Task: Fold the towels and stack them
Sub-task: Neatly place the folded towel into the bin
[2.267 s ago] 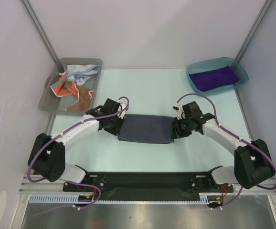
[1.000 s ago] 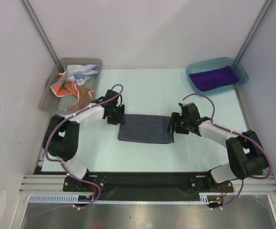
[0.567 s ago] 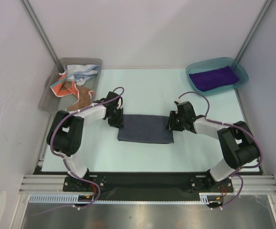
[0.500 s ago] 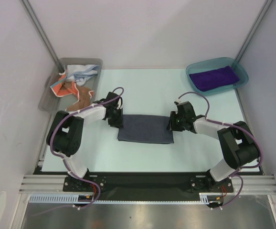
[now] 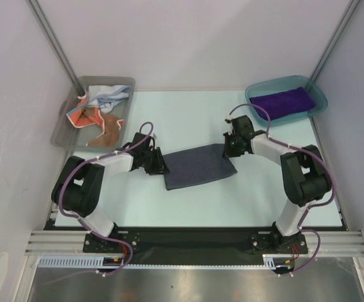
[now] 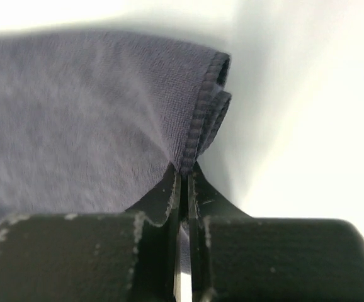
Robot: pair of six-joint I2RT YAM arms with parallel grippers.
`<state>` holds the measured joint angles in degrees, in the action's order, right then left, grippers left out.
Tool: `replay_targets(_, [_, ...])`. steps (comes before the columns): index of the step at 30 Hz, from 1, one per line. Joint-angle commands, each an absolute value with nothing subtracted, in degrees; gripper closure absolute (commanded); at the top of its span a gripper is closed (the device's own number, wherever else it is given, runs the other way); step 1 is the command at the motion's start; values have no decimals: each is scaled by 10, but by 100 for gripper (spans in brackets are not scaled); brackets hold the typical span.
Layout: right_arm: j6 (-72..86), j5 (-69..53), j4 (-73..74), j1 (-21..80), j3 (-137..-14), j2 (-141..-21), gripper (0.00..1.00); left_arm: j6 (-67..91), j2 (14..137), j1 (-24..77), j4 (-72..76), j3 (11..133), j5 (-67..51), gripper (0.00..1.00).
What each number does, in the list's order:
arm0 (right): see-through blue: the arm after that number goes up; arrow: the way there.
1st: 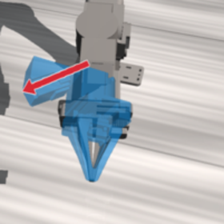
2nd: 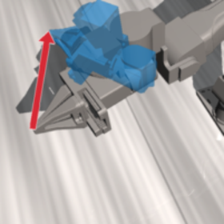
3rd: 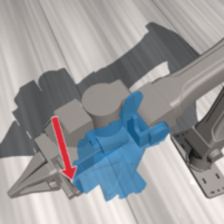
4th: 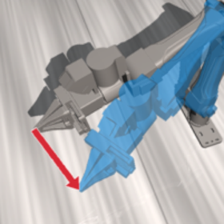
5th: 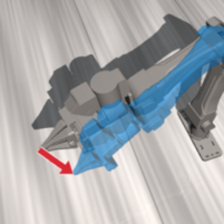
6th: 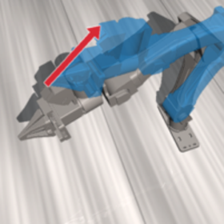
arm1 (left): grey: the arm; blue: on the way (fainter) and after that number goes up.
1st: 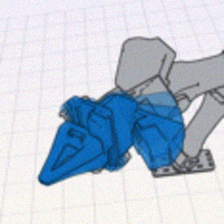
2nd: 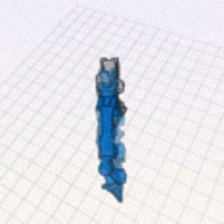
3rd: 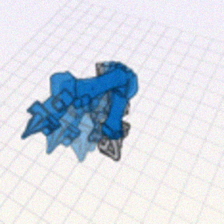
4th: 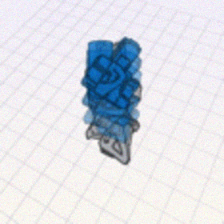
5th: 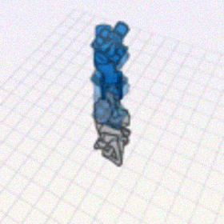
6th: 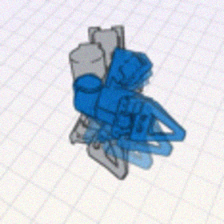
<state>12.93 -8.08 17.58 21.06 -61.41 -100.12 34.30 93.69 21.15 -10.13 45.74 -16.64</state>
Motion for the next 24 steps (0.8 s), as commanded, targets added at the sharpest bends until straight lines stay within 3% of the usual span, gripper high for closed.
replay_targets(1, [69,-88,209,198,-705,-1059,100,372,957,214,-100,462,-171,61])
replay_targets(9, [-21,-41,317,163,-931,-1178,100,302,966,201,-227,617,-68,53])
replay_targets(24, [-94,57,399,149,-1118,-1270,100,271,952,199,-232,635,-54,51])
